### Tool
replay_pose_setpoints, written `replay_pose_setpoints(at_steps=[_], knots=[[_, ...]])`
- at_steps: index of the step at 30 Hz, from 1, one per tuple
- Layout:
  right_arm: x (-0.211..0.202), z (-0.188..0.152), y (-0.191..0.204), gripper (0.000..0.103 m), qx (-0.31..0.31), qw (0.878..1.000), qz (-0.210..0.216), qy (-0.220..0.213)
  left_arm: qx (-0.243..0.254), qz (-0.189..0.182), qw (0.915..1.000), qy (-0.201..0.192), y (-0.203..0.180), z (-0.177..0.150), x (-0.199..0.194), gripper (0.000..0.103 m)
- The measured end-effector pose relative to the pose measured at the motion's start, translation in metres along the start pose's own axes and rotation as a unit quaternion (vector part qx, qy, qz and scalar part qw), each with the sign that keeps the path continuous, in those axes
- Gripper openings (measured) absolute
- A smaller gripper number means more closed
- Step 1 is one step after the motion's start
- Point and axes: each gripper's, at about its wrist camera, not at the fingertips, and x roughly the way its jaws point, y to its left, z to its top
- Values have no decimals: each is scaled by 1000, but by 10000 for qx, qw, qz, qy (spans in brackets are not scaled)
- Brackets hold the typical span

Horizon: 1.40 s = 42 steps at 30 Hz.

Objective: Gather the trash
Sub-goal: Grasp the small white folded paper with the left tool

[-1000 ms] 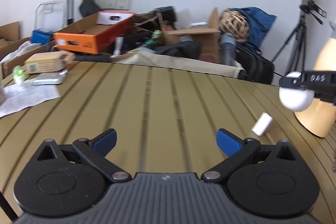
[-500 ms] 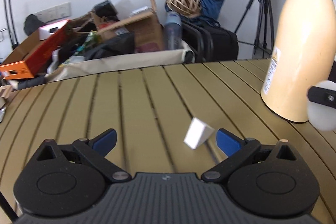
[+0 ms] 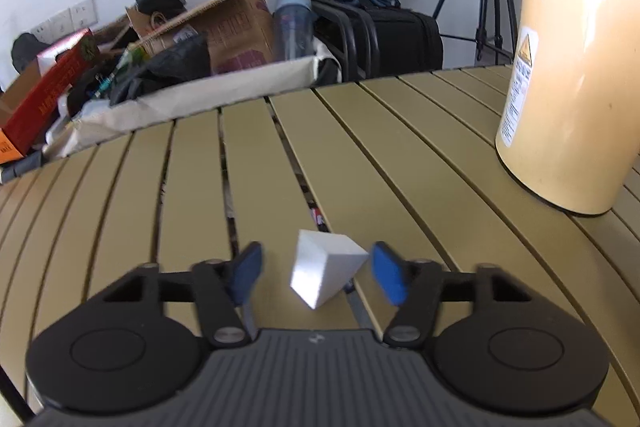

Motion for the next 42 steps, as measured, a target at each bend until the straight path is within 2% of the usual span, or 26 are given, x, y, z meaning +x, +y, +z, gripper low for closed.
replay_pose_setpoints(at_steps=[1,2,5,12,19,32,42], knots=[[-1,0,0,28,6,10000,4,-16,-48,-120,9999,1,1,0,0,29],[-1,0,-1,28,28,10000,20,-26,-69,-203,9998,21,0,1,-1,27],[-2,-1,-1,28,89,9999,75,-36,-55,-148,9999,-45,-2,0,-6,23],[-7,-3,5,28,123,9998,181,9,-139,-213,9996,-147,1,0,-26,23],[-31,-3,25,28,24,9995,327,-18,-177,-183,9992,-319,6,-4,-63,23],[-115,4,66,28,-228,9974,639,-251,-238,-144,9971,-703,13,-24,-164,23],[-183,-5,91,28,-335,9952,856,-331,-308,-110,9953,-917,22,-56,-242,23]])
